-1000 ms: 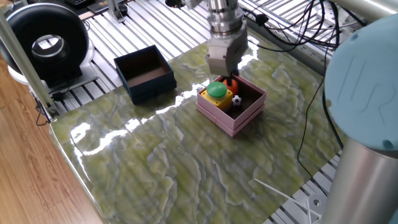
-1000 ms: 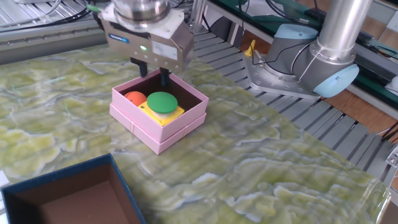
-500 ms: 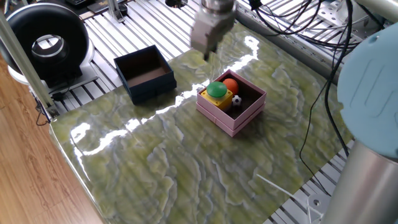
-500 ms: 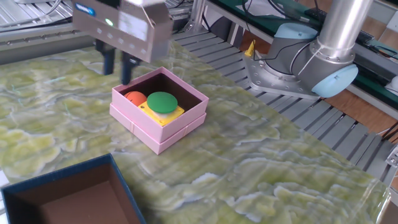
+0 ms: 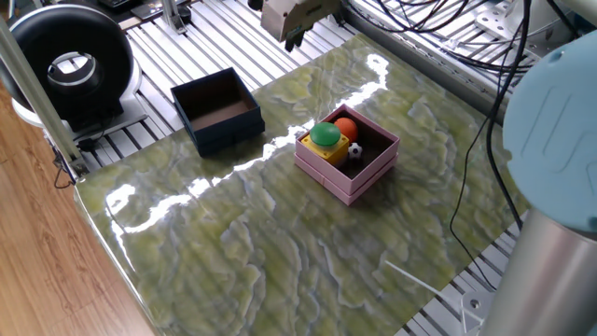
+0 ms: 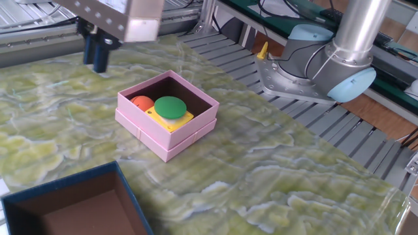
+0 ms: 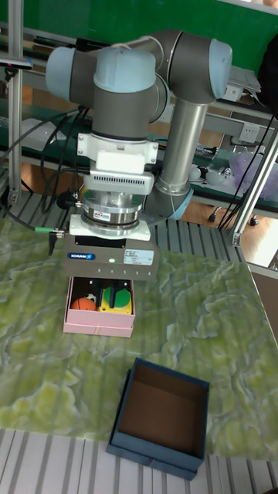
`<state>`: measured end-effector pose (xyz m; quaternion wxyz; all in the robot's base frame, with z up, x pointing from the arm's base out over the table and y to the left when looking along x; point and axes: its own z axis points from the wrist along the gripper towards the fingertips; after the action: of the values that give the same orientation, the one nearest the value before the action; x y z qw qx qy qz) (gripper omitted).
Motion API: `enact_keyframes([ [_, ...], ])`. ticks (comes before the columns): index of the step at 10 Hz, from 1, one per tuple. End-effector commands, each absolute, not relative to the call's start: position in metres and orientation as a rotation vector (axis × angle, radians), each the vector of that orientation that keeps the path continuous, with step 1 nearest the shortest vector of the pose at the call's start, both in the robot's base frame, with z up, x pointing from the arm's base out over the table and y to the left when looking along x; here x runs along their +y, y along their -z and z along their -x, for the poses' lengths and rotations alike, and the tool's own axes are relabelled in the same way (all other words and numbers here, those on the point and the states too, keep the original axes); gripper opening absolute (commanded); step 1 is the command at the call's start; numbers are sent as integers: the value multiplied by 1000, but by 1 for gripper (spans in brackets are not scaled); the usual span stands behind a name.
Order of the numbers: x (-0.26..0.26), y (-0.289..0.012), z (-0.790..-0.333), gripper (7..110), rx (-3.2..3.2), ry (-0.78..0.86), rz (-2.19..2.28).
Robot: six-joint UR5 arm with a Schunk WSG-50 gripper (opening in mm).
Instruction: Move an object from one box to another
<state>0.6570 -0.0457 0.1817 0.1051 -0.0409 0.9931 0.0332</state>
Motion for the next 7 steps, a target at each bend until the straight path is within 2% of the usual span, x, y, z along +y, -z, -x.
enact_keyframes([
  [1, -49, -188, -671, 7, 2886, -114, 57],
  [7, -40, -190, -672, 7, 2895, -134, 47],
])
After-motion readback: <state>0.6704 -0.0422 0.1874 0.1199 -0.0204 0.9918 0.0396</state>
